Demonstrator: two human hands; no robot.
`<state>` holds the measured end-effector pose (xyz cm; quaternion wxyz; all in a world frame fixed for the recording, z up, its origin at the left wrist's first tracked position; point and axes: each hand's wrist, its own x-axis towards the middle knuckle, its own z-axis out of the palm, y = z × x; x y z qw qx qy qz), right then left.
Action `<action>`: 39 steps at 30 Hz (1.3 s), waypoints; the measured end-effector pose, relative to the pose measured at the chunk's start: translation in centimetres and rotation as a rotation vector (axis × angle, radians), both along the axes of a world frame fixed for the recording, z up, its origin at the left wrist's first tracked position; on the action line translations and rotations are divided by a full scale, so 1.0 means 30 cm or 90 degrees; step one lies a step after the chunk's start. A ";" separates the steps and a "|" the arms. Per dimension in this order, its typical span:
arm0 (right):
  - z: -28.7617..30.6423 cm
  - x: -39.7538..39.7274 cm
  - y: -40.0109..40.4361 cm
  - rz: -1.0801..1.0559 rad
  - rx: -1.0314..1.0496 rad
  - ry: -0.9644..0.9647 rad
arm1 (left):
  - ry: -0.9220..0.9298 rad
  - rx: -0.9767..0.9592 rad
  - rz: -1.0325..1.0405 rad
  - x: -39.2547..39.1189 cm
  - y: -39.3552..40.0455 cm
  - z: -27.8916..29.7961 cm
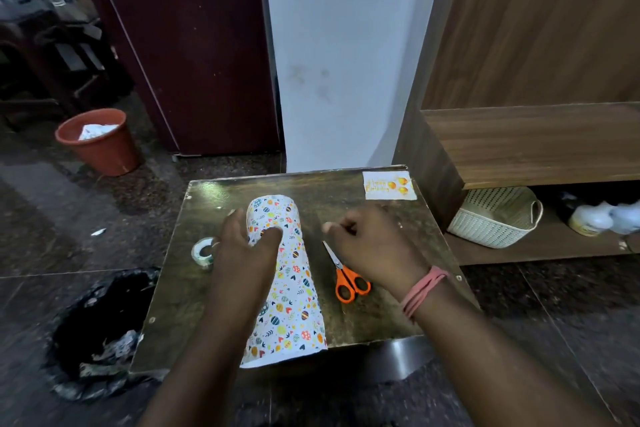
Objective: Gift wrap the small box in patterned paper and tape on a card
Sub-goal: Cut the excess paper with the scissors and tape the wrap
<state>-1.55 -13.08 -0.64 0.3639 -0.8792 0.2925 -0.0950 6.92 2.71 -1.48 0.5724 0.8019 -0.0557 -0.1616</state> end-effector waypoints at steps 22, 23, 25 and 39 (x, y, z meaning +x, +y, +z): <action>-0.072 -0.005 -0.017 0.055 -0.084 0.117 | 0.374 -0.389 0.039 0.071 0.040 0.054; -0.078 -0.012 0.005 0.053 -0.119 0.169 | 0.375 -0.383 0.039 0.078 0.046 0.050; -0.097 -0.015 0.038 0.032 -0.122 0.192 | 0.387 -0.370 0.027 0.082 0.050 0.043; -0.101 -0.028 -0.116 -0.185 -0.085 0.153 | 0.387 -0.344 0.029 0.051 0.021 0.026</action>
